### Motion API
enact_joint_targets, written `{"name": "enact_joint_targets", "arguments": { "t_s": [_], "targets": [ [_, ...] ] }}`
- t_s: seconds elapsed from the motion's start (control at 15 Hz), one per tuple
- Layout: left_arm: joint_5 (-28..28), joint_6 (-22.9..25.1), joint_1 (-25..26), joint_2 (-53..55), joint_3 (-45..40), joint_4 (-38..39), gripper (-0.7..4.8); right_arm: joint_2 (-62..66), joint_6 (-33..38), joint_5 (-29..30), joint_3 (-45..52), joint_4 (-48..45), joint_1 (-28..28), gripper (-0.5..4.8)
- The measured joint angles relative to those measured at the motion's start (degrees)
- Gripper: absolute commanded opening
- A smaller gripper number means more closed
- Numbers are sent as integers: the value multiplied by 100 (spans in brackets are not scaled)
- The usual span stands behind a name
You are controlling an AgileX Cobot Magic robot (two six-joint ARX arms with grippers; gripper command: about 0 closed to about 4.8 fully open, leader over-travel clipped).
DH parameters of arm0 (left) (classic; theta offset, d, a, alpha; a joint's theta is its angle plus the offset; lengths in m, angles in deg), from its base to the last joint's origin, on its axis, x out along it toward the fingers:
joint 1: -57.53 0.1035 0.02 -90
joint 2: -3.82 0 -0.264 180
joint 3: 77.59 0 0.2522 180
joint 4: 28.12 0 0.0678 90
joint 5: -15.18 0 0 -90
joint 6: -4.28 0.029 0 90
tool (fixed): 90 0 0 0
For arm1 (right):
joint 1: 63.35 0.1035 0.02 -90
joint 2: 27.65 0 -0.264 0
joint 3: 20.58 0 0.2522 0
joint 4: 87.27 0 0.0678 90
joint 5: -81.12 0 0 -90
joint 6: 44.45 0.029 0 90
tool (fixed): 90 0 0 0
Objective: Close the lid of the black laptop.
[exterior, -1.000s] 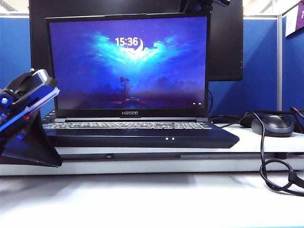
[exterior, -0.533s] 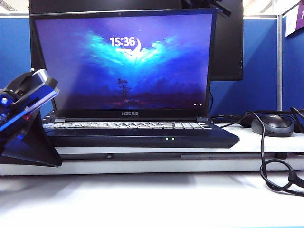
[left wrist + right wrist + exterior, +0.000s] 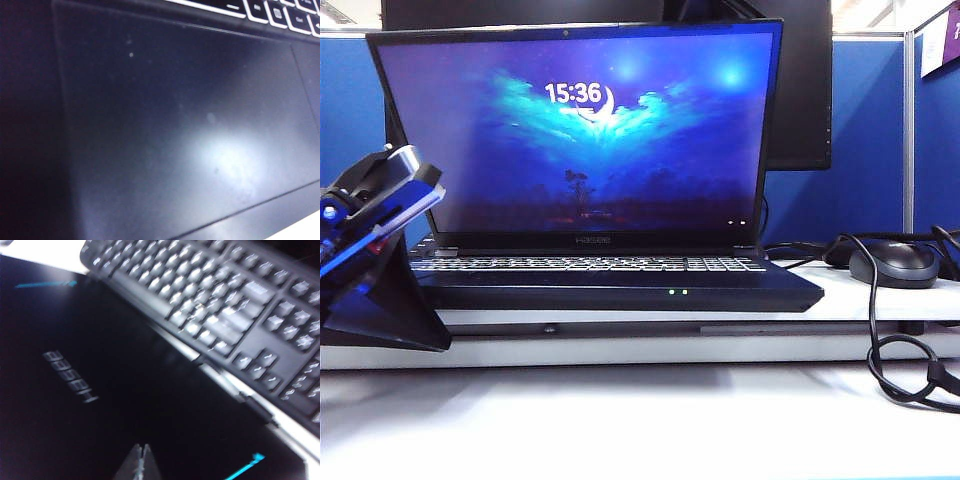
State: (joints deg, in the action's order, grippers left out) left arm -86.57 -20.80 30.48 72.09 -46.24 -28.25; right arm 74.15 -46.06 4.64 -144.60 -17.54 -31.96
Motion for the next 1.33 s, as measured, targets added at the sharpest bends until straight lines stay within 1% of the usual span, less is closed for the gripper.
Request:
{"name": "enact_joint_targets", "arguments": {
  "t_s": [0.6,0.73,0.87,1.07,1.2,1.33],
  "targets": [
    [0,22,2,0,0,-2,-1,13,-149,-247,35,756,669,-1],
    [0,24,2,0,0,-4,-1,13,-153,-302,35,804,772,-1],
    [0,24,2,0,0,-2,-1,13,-157,-417,107,890,905,-1],
    [-4,90,2,0,0,0,-1,24,-168,-387,339,1163,999,-1],
    [-417,164,35,0,4,-2,-1,22,-166,-396,337,1097,1049,-1],
    [-1110,234,39,-4,39,4,-1,22,-166,-389,337,1088,1067,-1]
  ]
}}
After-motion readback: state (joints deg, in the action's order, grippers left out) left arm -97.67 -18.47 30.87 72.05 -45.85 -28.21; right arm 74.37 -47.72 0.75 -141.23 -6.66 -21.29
